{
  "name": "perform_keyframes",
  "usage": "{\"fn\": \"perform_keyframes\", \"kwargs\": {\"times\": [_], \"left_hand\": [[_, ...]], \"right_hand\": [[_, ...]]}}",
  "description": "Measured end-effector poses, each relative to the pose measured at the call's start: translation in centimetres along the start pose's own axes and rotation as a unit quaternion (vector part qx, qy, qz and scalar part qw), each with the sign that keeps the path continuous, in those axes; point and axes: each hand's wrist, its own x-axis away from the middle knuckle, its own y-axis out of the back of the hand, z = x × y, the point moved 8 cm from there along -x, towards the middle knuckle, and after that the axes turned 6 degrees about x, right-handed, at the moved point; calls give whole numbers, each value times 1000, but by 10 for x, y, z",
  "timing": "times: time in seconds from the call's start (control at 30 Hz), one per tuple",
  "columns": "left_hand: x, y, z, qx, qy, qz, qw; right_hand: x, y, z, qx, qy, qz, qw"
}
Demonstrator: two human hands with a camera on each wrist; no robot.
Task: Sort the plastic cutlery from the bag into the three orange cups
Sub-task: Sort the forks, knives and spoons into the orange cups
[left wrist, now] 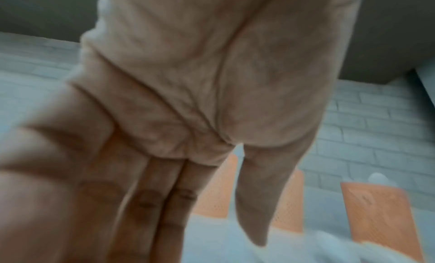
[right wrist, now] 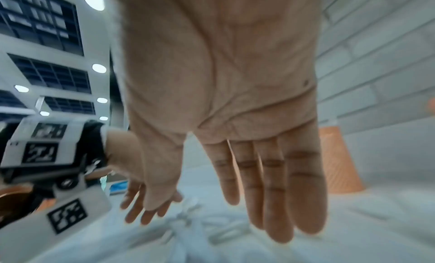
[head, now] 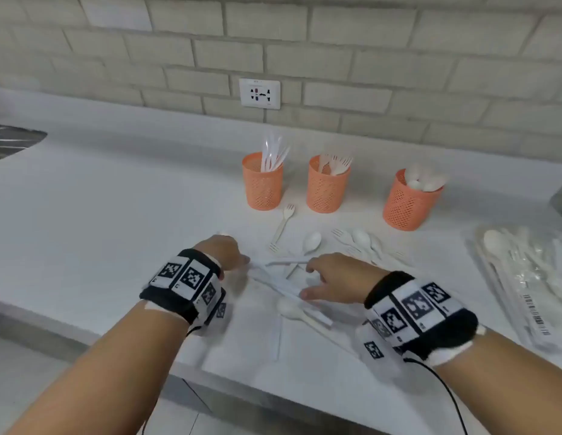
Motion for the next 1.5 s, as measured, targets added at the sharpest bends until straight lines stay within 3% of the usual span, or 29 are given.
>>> {"fn": "perform_keyframes", "kwargs": {"times": [0.2,0.37,0.47,0.6,0.77,0.9,0.97,1.03,1.13,1.2,1.27,1.5], "left_hand": [[-26,-13,-28,-91,-7,-1,996],[-46,-13,-30,-122,-30,10,992],[-55,-7,-23,-107,-20,-26,994],[-68,-1,-15,-35,-27,-88,995],[-80,-1,-8,80,-11,-103,991],[-76,7,-10,164,0,-101,981],[-68,19,-19,261,-16,-118,958],[-57,27,-33,414,-52,-130,899],[-28,18,-68,548,-133,-64,824],[-11,9,-92,541,-195,-19,818],[-5,4,-106,521,-237,-18,820],[-18,3,-87,540,-174,-78,820]], "right_hand": [[-36,-18,28,57,-9,6,998],[-49,-22,12,50,-28,34,998],[-48,-19,-4,35,-59,16,997],[-40,-10,-20,33,-66,11,997],[-27,10,-34,27,-60,4,998],[-18,22,-52,-136,-67,-5,988],[-16,31,-54,-257,-58,-55,963],[-16,40,-49,-359,-50,-118,924],[-21,47,-33,-437,-42,-179,881],[-27,47,-17,-436,-35,-192,879],[-30,47,0,-400,-24,-201,894],[-16,43,7,-287,15,-135,948]]}}
